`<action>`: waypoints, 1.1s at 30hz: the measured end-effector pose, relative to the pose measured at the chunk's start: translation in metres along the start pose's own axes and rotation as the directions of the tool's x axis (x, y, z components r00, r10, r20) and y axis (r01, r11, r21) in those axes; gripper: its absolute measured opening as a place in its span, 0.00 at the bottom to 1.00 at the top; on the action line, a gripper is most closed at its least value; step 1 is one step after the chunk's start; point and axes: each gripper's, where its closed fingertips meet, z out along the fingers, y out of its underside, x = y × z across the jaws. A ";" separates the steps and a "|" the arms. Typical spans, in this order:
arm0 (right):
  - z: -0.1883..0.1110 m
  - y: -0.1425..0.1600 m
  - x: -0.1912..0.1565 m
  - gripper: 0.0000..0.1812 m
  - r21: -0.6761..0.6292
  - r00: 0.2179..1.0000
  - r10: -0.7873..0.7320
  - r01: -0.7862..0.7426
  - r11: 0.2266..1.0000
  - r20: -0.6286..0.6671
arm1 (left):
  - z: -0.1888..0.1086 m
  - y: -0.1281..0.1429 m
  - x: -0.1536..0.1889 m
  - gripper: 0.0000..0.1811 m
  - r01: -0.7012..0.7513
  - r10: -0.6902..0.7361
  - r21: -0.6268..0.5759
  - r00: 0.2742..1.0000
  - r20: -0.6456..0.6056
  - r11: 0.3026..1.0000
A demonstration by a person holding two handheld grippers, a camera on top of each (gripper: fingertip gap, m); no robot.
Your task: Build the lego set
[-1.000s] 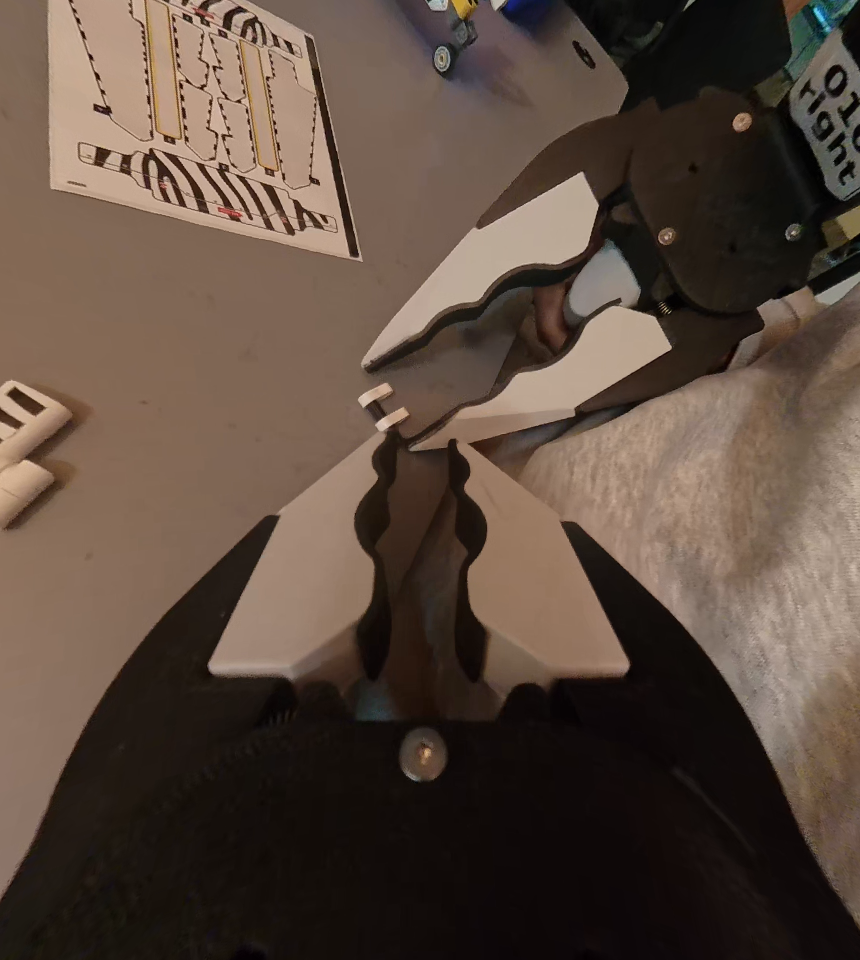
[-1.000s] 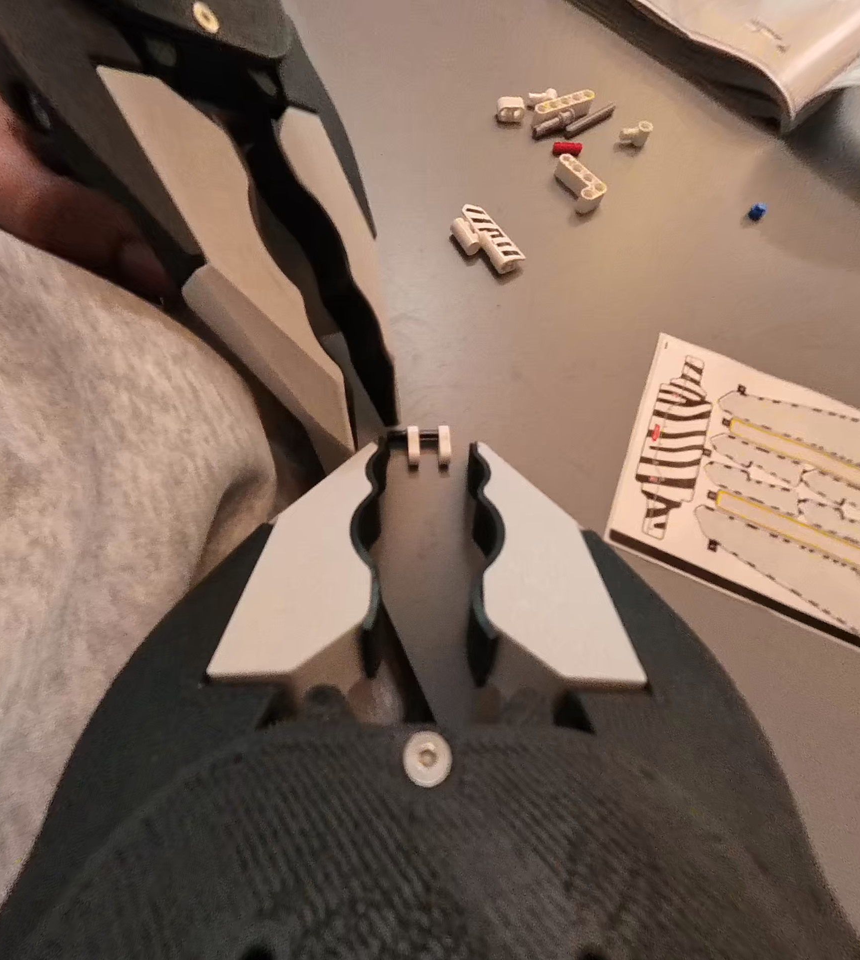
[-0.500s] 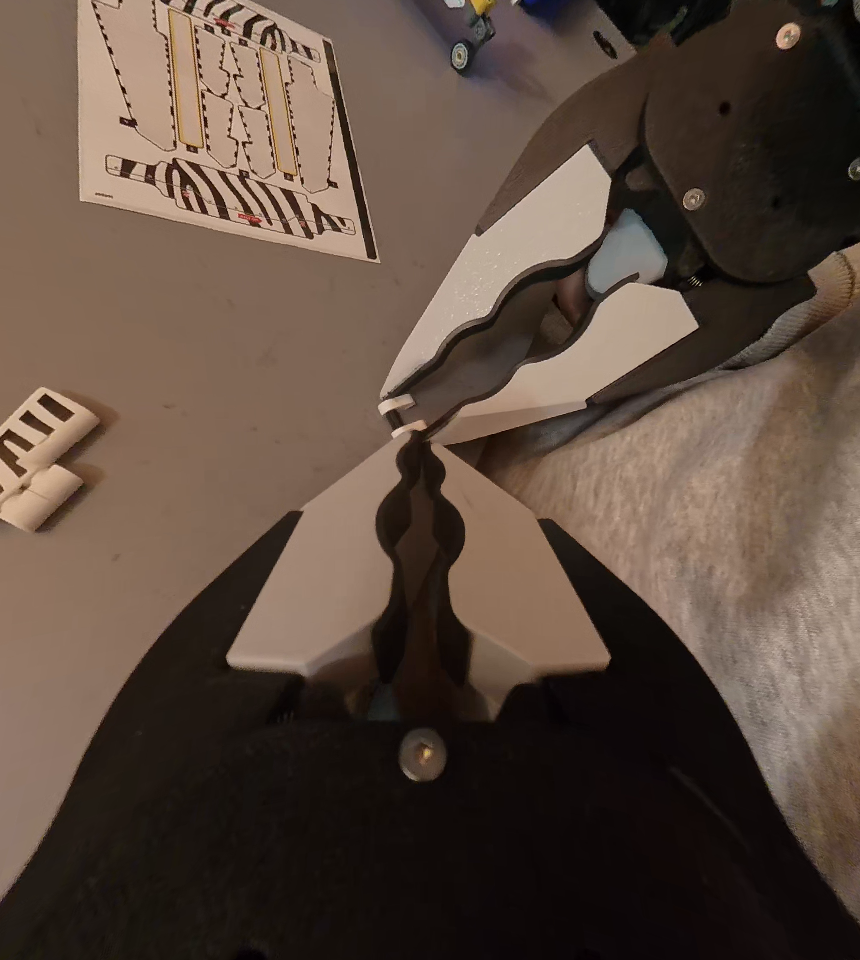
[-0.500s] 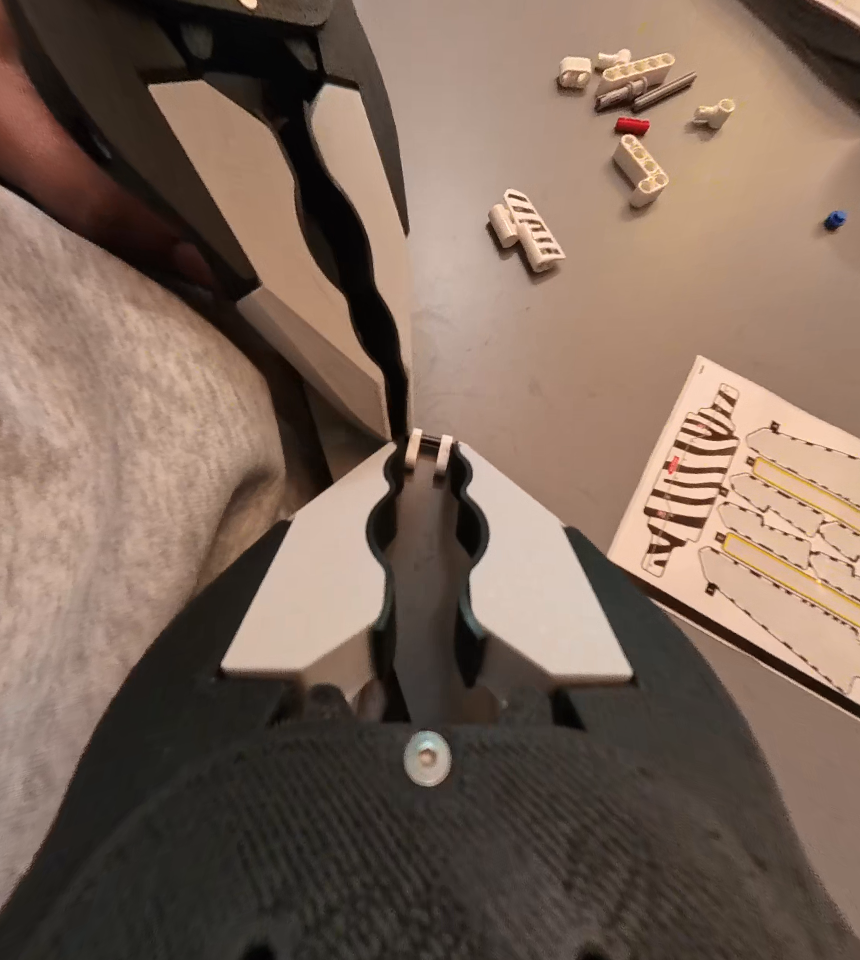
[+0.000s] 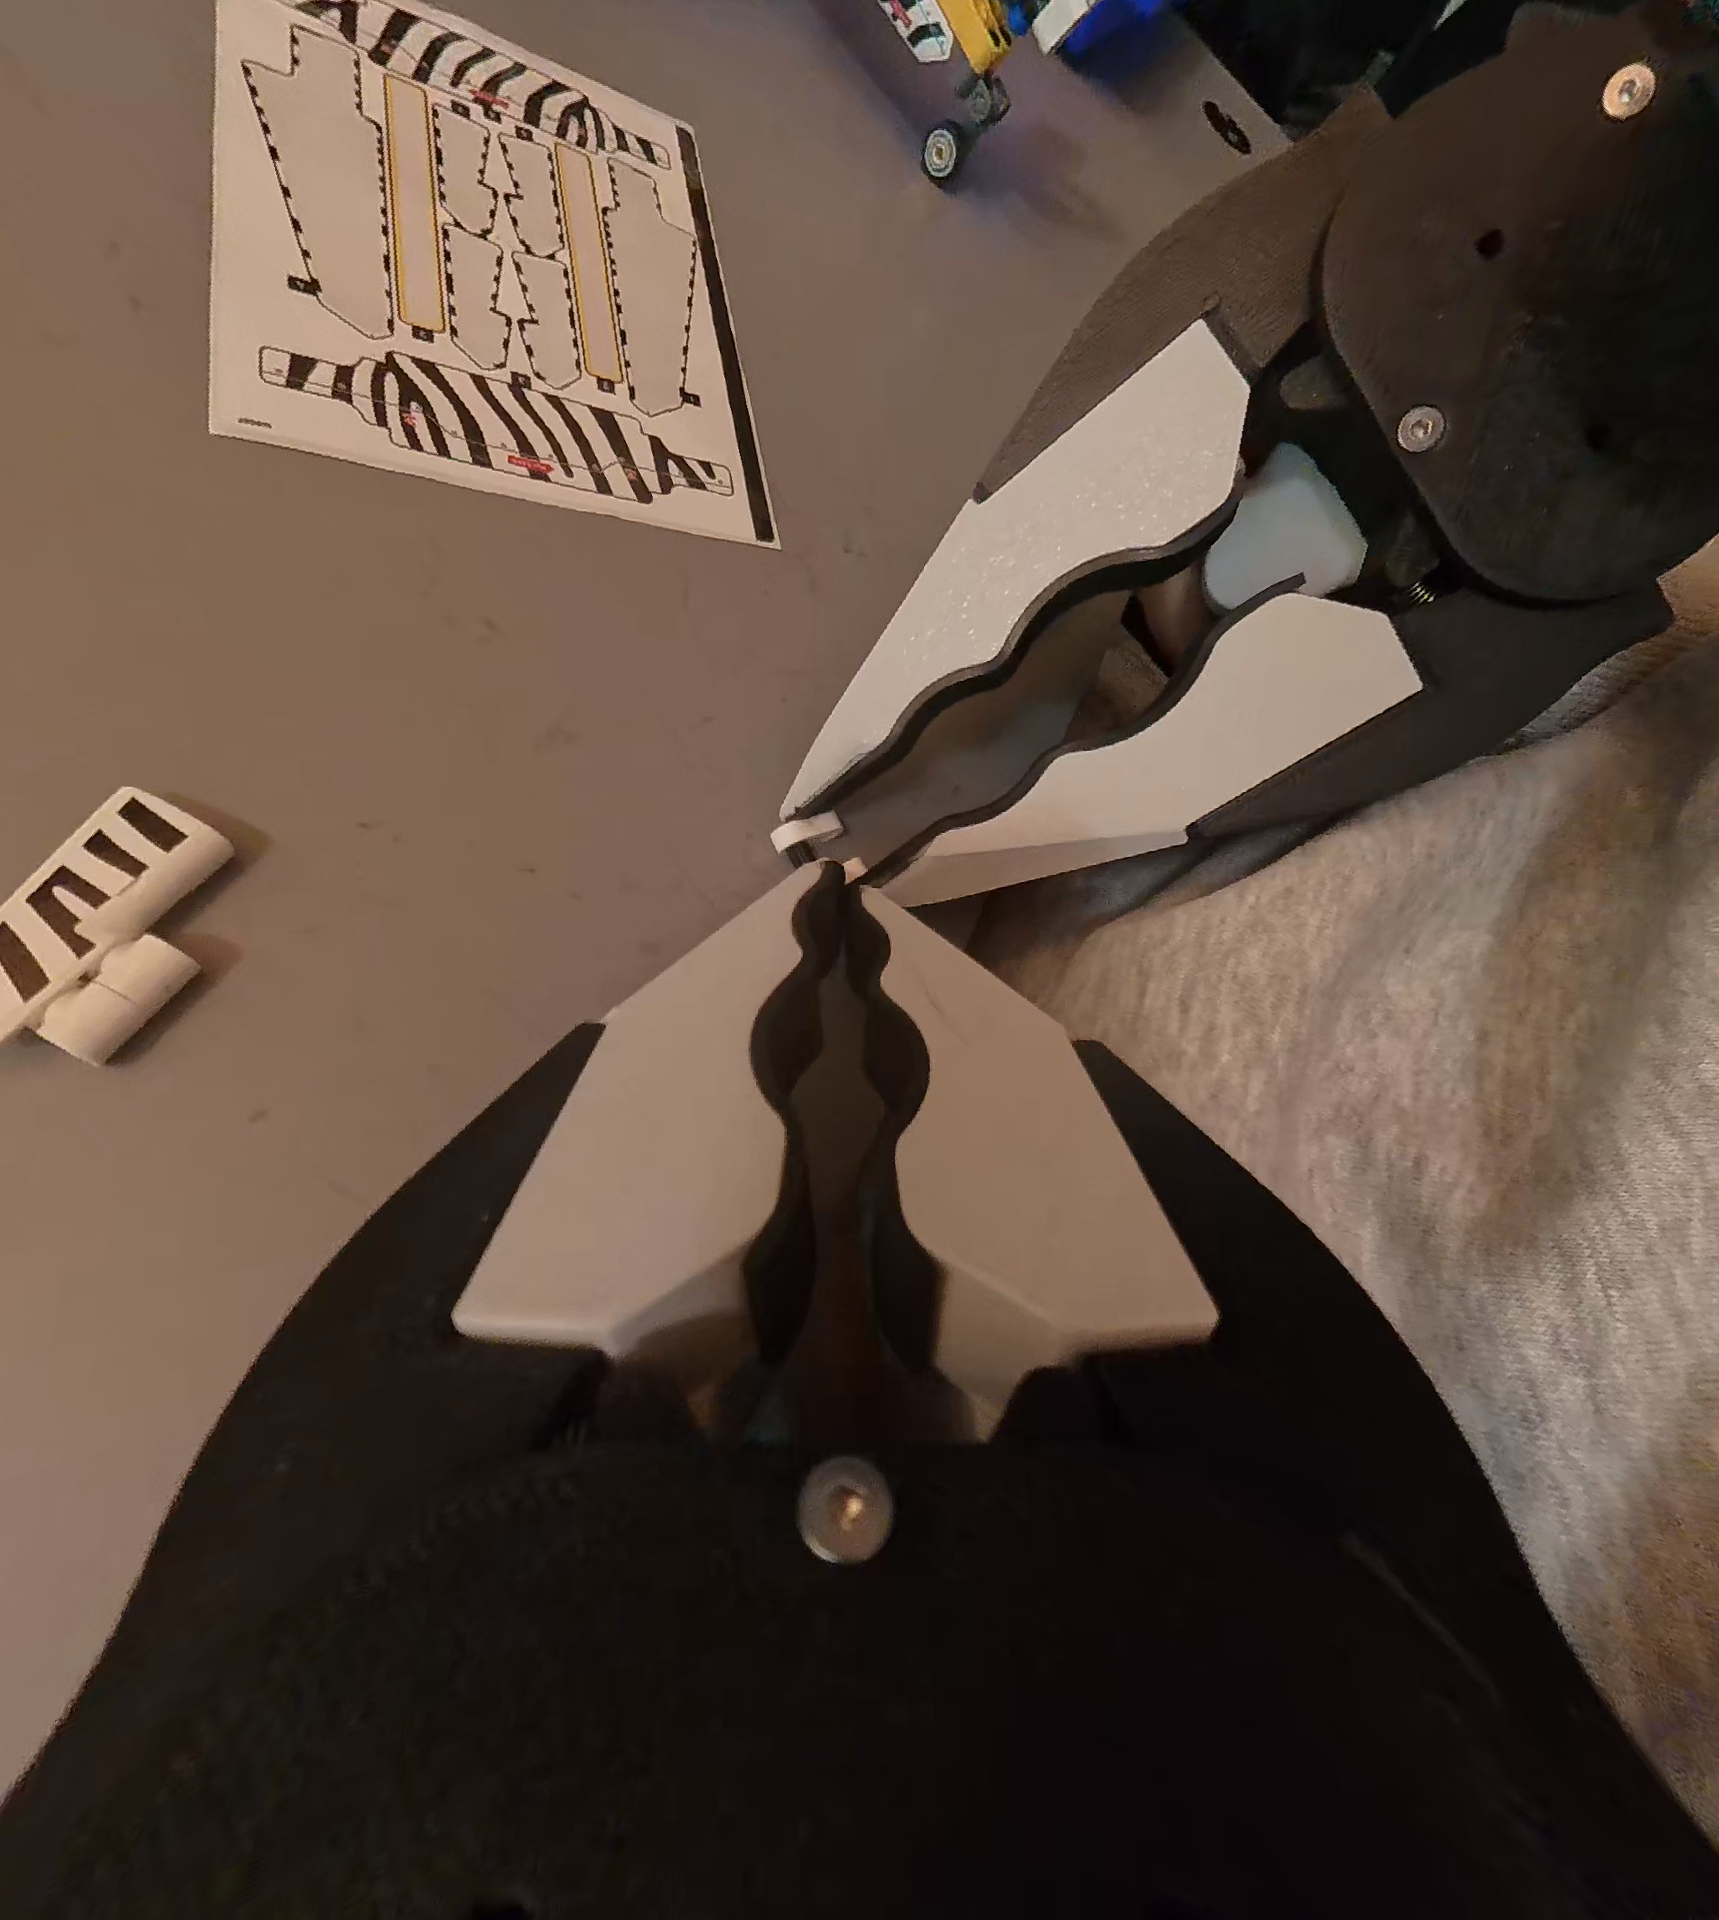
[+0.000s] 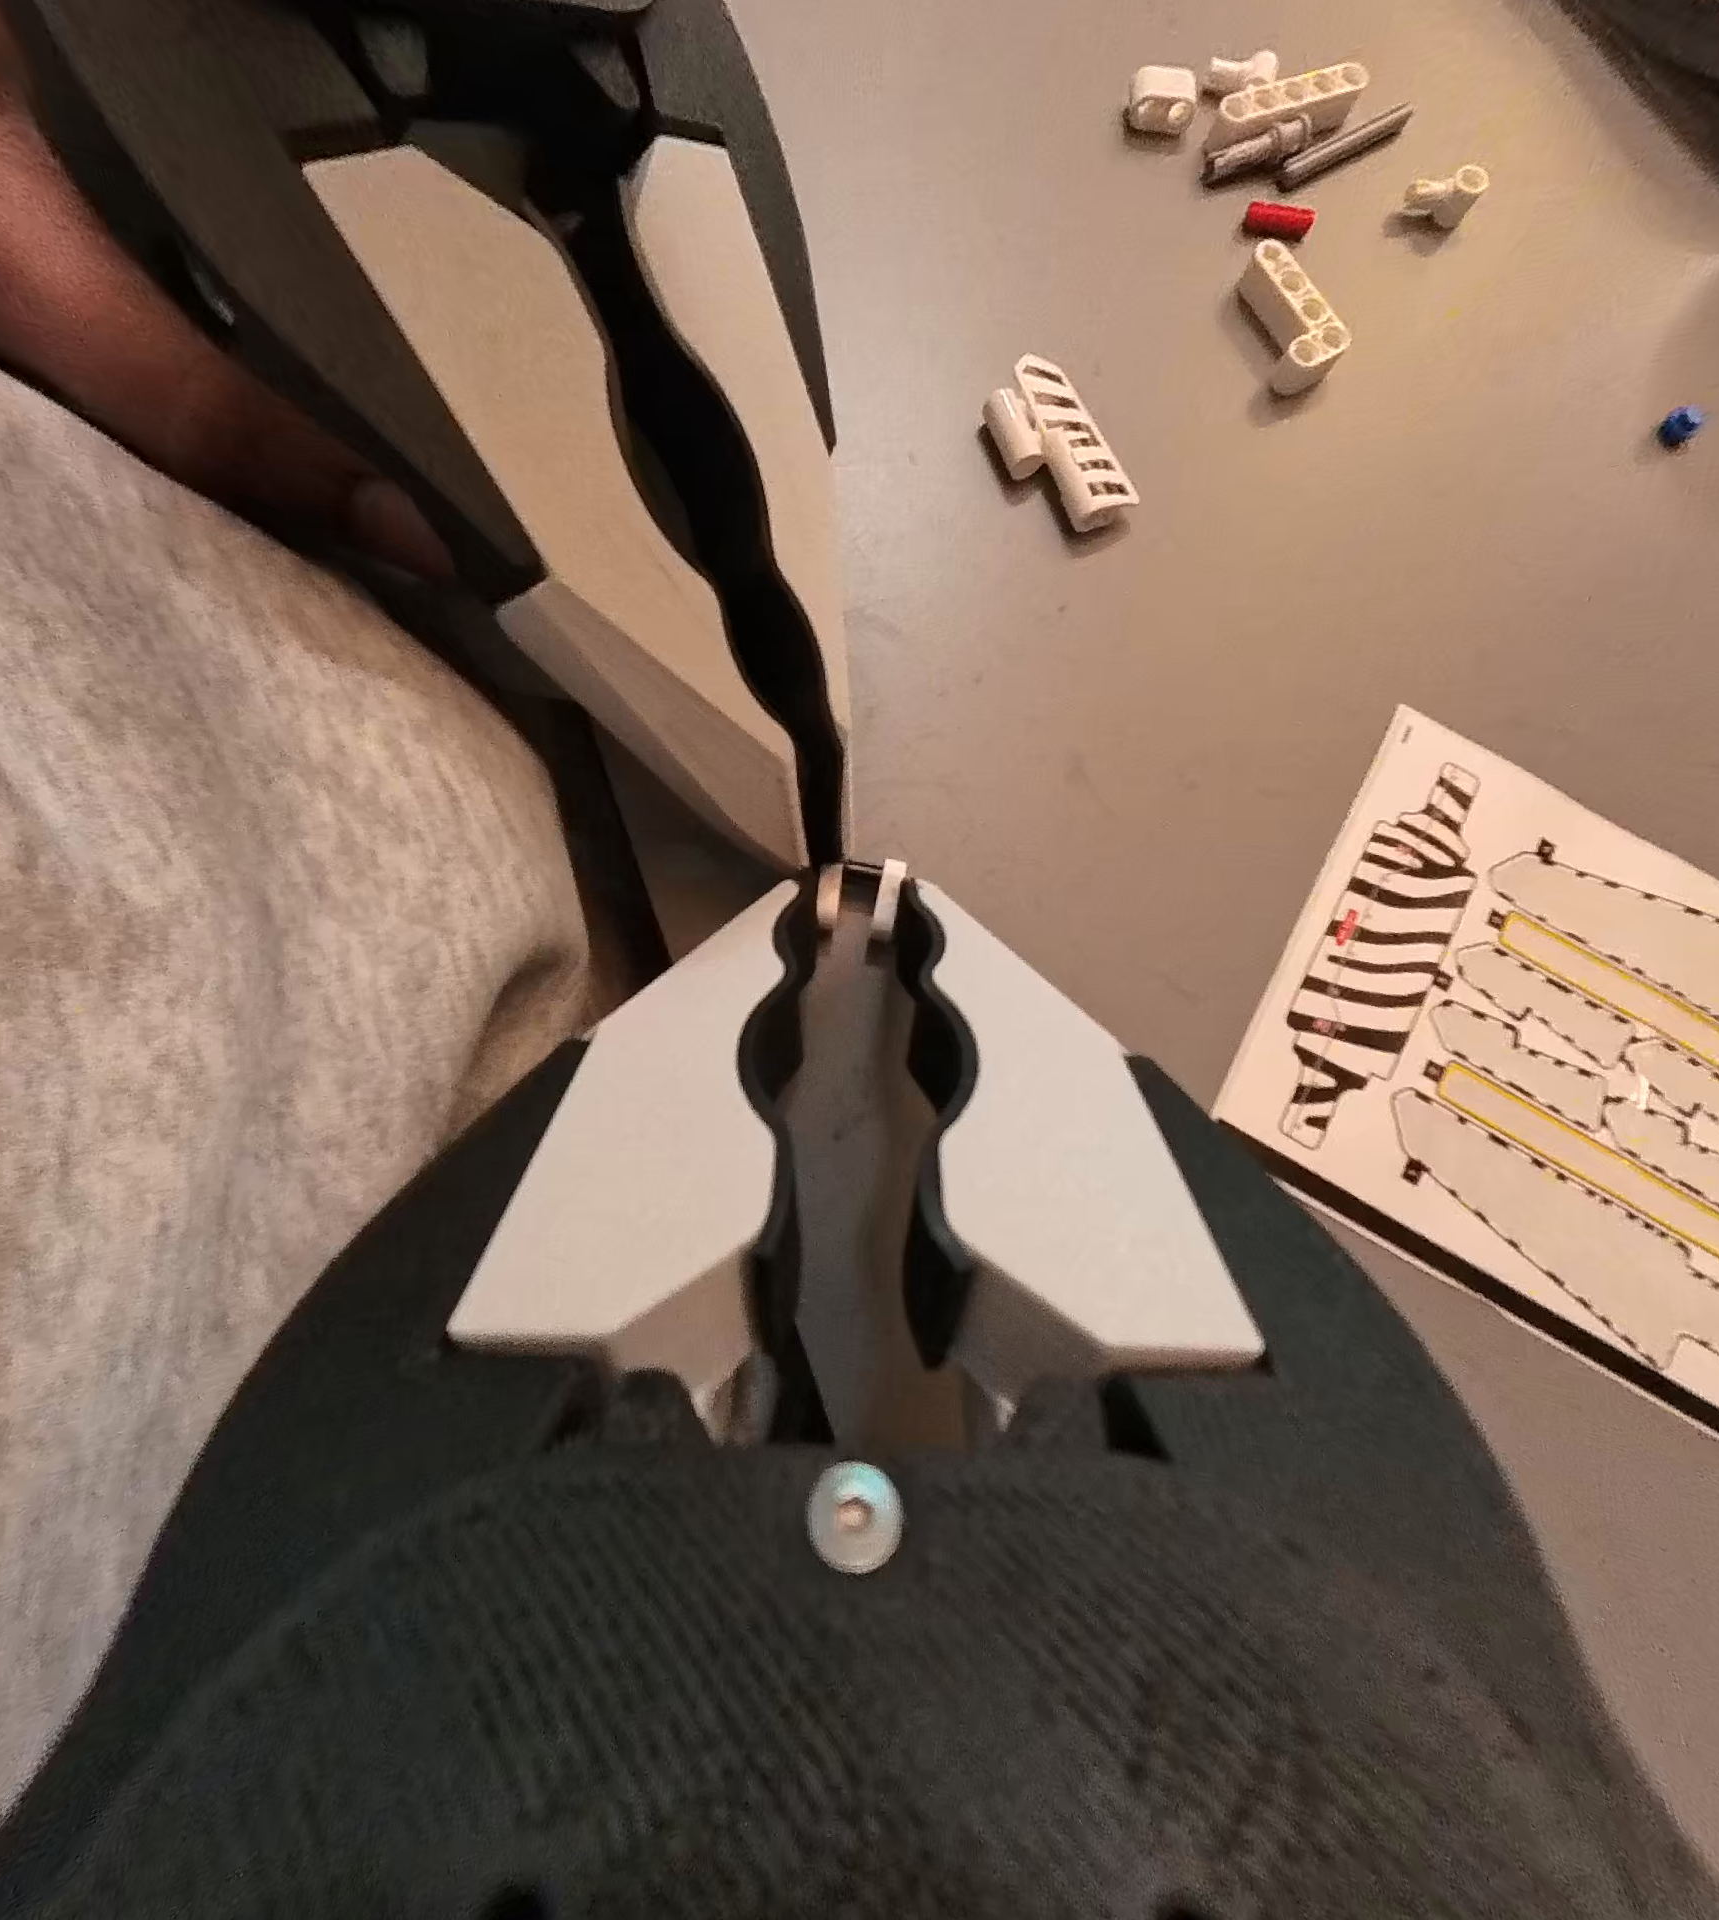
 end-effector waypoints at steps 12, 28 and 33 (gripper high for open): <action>-0.003 0.002 0.008 0.12 0.022 0.998 -0.011 0.013 1.000 -0.068 | 0.000 0.003 0.004 0.00 -0.049 0.048 -0.027 0.998 -0.028 0.998; -0.004 0.005 0.003 0.08 -0.039 0.998 -0.048 0.049 0.998 0.043 | -0.003 -0.001 -0.002 0.12 -0.167 0.166 -0.041 0.986 -0.015 0.985; -0.004 0.006 0.003 0.08 -0.038 0.993 -0.082 0.085 0.996 0.080 | 0.001 0.003 -0.001 0.13 -0.269 0.268 -0.103 0.963 -0.019 0.958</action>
